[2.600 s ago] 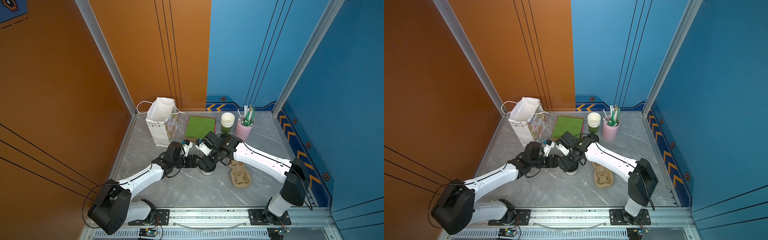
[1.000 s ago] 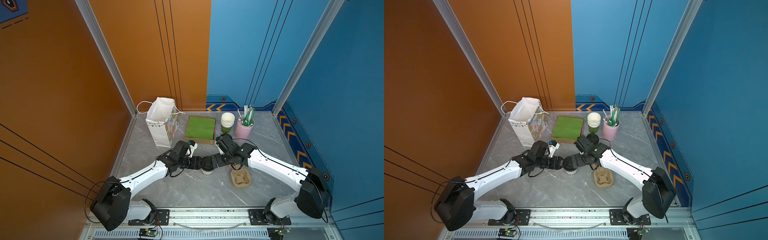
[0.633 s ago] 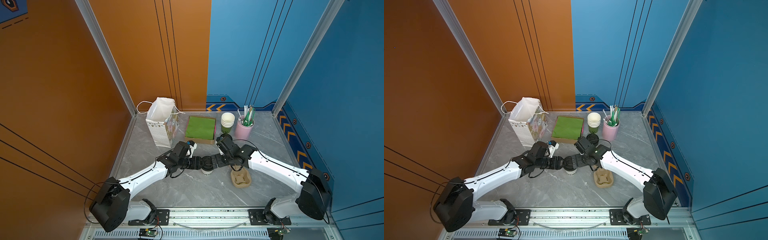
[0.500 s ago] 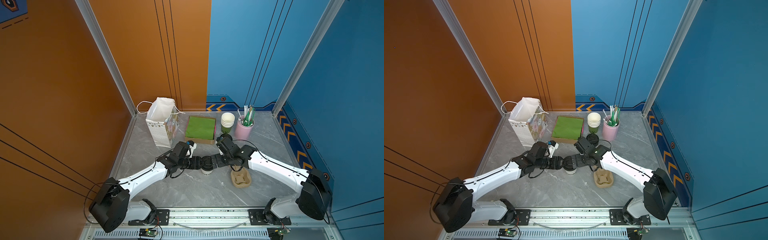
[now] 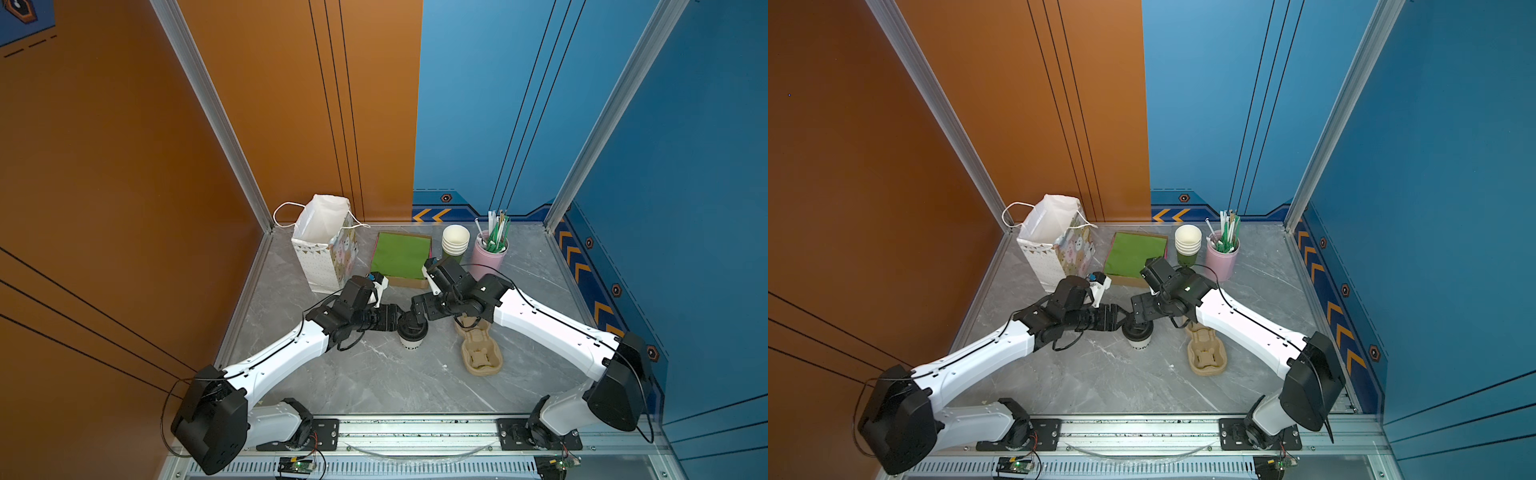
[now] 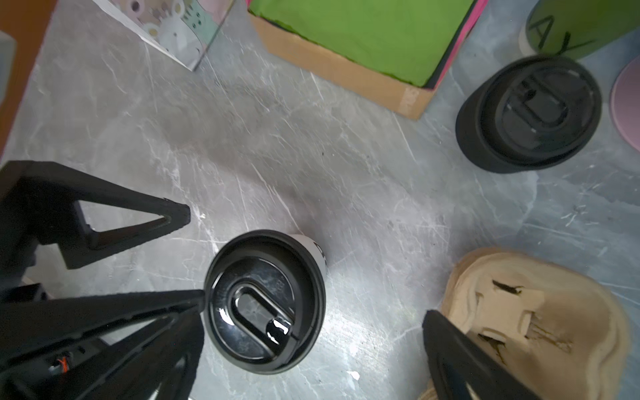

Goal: Pack a coffee takeout order
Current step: Close the lid on the coffee cup.

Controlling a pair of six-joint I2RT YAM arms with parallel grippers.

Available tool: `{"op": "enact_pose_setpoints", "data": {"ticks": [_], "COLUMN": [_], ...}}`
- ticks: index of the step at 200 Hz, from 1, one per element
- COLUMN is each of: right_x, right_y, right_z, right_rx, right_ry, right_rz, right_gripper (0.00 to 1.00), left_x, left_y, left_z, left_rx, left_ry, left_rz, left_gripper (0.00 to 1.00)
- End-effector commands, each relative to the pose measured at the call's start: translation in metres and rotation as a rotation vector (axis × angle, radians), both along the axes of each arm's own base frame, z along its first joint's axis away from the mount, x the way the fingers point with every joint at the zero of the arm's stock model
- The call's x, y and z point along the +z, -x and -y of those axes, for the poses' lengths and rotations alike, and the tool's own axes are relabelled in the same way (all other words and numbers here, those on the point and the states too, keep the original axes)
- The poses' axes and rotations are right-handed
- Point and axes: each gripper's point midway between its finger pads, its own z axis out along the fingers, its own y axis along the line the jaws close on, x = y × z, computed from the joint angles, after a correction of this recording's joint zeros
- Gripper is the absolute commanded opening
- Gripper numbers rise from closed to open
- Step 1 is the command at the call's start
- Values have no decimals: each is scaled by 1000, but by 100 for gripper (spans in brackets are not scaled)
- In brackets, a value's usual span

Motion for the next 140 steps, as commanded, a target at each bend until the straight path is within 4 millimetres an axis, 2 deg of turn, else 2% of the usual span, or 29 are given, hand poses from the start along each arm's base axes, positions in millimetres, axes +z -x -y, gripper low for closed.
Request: {"op": "enact_pose_setpoints", "data": {"ticks": [1, 57, 140], "right_x": [14, -16, -62], "right_y": [-1, -8, -2], "right_z": [3, 5, 10], "right_rx": [18, 24, 42], "right_ry": [-3, 72, 198], "right_rz": [22, -16, -83], "right_gripper": [100, 100, 100], "left_x": [16, 15, 6], "left_y": [-3, -3, 0], "left_z": [-11, -39, -45], "left_rx": [21, 91, 103], "left_ry": [-4, -3, -11], "left_rz": [54, 67, 57], "left_gripper": [74, 77, 77]}}
